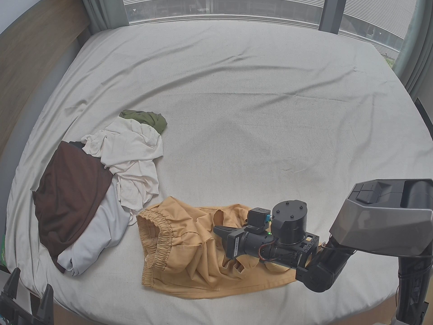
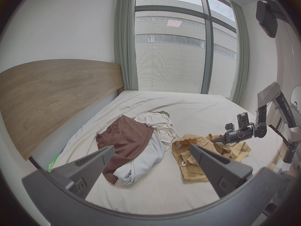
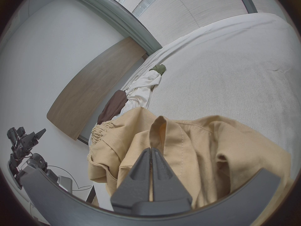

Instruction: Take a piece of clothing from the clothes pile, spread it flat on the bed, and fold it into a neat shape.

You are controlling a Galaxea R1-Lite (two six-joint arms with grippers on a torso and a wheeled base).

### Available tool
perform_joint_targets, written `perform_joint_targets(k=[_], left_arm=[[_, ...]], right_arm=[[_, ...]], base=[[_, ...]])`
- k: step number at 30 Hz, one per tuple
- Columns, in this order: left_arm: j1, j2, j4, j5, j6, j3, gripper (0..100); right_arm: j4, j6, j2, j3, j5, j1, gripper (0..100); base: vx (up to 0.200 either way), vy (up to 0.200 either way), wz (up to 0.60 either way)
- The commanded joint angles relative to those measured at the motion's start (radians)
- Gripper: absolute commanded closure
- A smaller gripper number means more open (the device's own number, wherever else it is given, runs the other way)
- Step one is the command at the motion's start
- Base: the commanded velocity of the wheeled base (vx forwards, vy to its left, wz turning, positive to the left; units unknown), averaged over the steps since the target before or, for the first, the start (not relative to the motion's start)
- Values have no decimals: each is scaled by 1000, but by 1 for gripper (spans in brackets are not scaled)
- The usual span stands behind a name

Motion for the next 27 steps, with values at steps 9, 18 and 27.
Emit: perform_joint_targets(k=[9,18,27], left_arm=[[0,-16,0,0,-1,18,0],[0,-16,0,0,-1,18,0],[0,-16,0,0,-2,18,0]], right_arm=[[-4,-34,-12,31,-18,-25,100],[-10,-34,-26,41,-19,-27,100],[-1,-34,-1,-10,-19,-5,0]], base=[[0,0,0],[0,0,0],[0,0,0]])
